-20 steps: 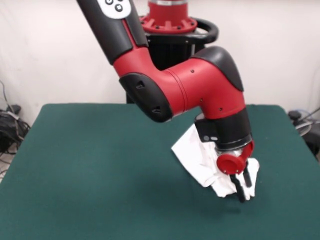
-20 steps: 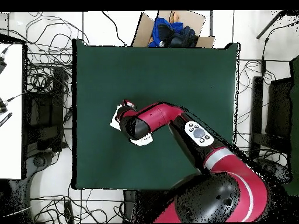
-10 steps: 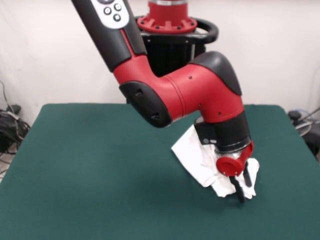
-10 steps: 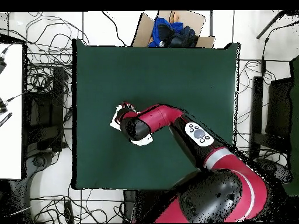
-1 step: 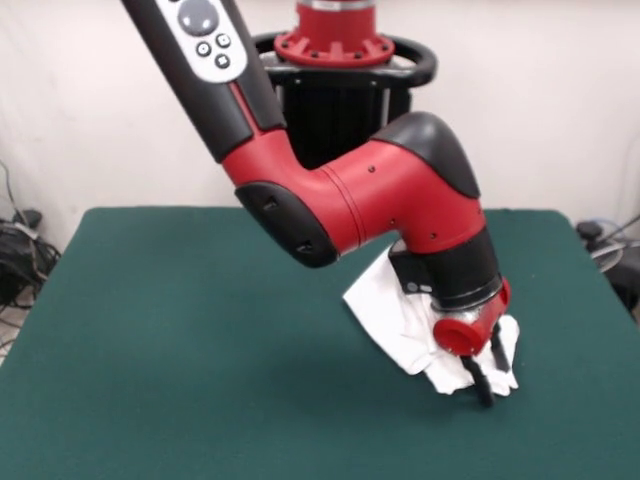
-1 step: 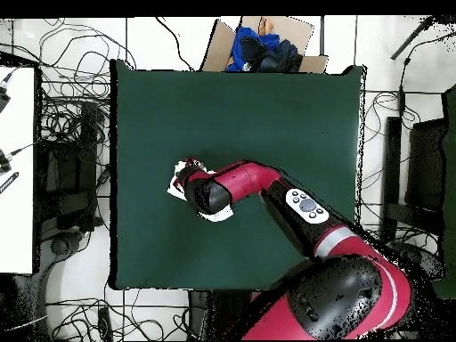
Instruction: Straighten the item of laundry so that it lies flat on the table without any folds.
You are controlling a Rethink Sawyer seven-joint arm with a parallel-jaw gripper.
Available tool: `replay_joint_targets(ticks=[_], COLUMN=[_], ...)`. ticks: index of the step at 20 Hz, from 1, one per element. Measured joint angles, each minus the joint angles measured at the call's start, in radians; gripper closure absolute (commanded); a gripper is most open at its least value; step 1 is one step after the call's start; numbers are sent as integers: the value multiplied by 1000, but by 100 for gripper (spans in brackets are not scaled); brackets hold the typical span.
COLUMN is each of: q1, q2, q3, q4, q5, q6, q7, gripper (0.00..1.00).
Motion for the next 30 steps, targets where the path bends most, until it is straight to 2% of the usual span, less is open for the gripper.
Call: replay_joint_targets(ticks=[9,29,30], q1=[-21,-14,-14], q2=[20,26,26], q3=[25,41,41], q4=[2,17,16], q5=[-1,-4,-4], q6=[9,37,37], q7=[-1,-1,-1], gripper=[0,0,100])
